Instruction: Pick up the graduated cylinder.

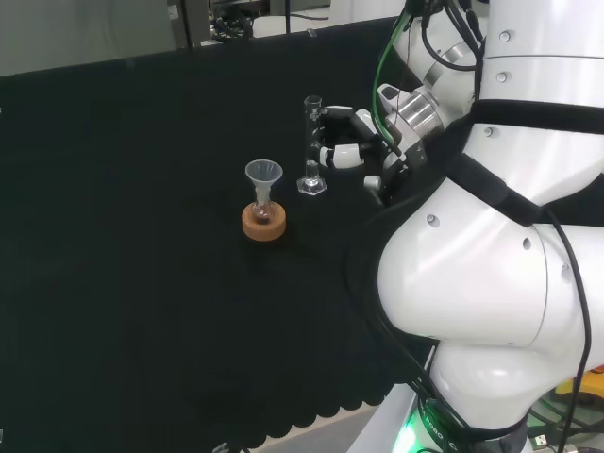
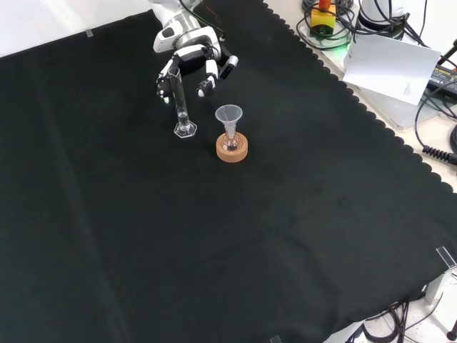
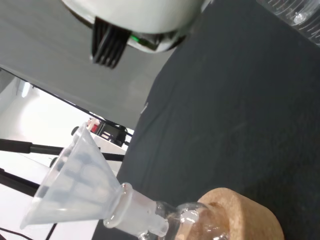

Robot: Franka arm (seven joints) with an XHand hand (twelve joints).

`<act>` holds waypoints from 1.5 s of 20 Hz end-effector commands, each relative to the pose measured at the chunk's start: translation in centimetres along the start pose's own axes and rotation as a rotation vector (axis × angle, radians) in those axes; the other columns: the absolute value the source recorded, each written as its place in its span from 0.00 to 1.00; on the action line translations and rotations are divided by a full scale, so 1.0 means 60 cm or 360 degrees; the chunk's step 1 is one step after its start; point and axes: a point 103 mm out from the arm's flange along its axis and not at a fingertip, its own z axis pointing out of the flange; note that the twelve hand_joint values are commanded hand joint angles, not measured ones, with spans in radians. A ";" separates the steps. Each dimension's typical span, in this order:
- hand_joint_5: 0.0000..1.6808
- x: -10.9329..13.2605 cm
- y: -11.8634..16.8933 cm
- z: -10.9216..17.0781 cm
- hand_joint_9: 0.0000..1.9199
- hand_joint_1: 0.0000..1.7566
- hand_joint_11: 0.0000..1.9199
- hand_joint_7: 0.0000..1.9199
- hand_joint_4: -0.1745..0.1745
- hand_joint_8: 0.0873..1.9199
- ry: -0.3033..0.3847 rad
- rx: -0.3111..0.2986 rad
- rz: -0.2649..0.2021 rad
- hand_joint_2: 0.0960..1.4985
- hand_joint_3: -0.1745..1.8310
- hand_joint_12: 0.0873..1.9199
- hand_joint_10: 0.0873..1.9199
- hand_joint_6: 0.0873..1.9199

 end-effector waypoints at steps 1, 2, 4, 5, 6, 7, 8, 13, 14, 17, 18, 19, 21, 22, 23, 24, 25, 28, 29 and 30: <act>0.37 0.000 0.007 0.003 0.38 0.64 0.22 0.28 0.40 0.29 0.0047 -0.0037 -0.0013 0.32 0.48 0.65 0.23 0.09; 0.36 0.000 0.009 0.003 0.39 0.64 0.23 0.28 0.40 0.29 0.0055 -0.0045 -0.0011 0.32 0.48 0.64 0.22 0.13; 0.33 -0.002 0.011 0.004 0.40 0.65 0.24 0.29 0.40 0.29 0.0057 -0.0052 -0.0008 0.32 0.48 0.64 0.21 0.21; 0.33 -0.003 0.011 0.005 0.40 0.65 0.25 0.30 0.40 0.29 0.0055 -0.0052 -0.0007 0.32 0.48 0.64 0.21 0.24; 0.33 -0.003 0.011 0.006 0.40 0.65 0.25 0.30 0.40 0.29 0.0056 -0.0053 -0.0004 0.32 0.48 0.63 0.21 0.26; 0.33 -0.003 0.011 0.006 0.41 0.66 0.26 0.30 0.41 0.29 0.0060 -0.0054 -0.0002 0.32 0.48 0.63 0.21 0.28; 0.33 -0.005 0.011 0.006 0.41 0.66 0.26 0.30 0.41 0.29 0.0062 -0.0054 -0.0005 0.32 0.48 0.63 0.21 0.29; 0.33 -0.009 0.015 0.008 0.41 0.66 0.27 0.31 0.41 0.29 0.0080 -0.0039 -0.0004 0.32 0.49 0.62 0.21 0.32; 0.33 -0.010 0.015 0.009 0.42 0.66 0.27 0.31 0.41 0.29 0.0086 -0.0036 -0.0005 0.32 0.49 0.62 0.20 0.32; 0.32 -0.015 0.020 0.010 0.43 0.67 0.28 0.31 0.39 0.29 0.0111 -0.0036 0.0000 0.32 0.49 0.62 0.21 0.33; 0.31 -0.017 0.022 0.009 0.43 0.67 0.29 0.31 0.39 0.29 0.0115 -0.0037 -0.0002 0.32 0.49 0.61 0.21 0.33; 0.30 -0.018 0.024 0.010 0.44 0.67 0.29 0.31 0.38 0.29 0.0117 -0.0036 -0.0004 0.32 0.49 0.61 0.20 0.33; 0.30 -0.020 0.026 0.013 0.44 0.67 0.29 0.30 0.38 0.29 0.0122 -0.0039 -0.0010 0.32 0.49 0.61 0.20 0.33; 0.30 -0.020 0.027 0.015 0.44 0.67 0.30 0.30 0.38 0.30 0.0127 -0.0041 -0.0013 0.32 0.49 0.61 0.20 0.33; 0.30 -0.021 0.028 0.018 0.44 0.67 0.30 0.30 0.38 0.30 0.0131 -0.0042 -0.0016 0.32 0.49 0.61 0.20 0.33; 0.30 -0.021 0.029 0.020 0.44 0.67 0.30 0.30 0.38 0.30 0.0132 -0.0041 -0.0017 0.32 0.49 0.61 0.20 0.33; 0.31 -0.022 0.029 0.023 0.44 0.67 0.30 0.31 0.38 0.30 0.0137 -0.0040 -0.0018 0.33 0.49 0.61 0.20 0.33; 0.32 -0.024 0.029 0.026 0.45 0.66 0.31 0.31 0.38 0.30 0.0149 -0.0045 -0.0017 0.33 0.49 0.61 0.20 0.34; 0.33 -0.025 0.029 0.026 0.45 0.66 0.31 0.31 0.39 0.30 0.0154 -0.0047 -0.0017 0.33 0.49 0.61 0.20 0.34; 0.33 -0.025 0.030 0.027 0.45 0.65 0.32 0.31 0.39 0.30 0.0156 -0.0049 -0.0018 0.33 0.49 0.61 0.20 0.34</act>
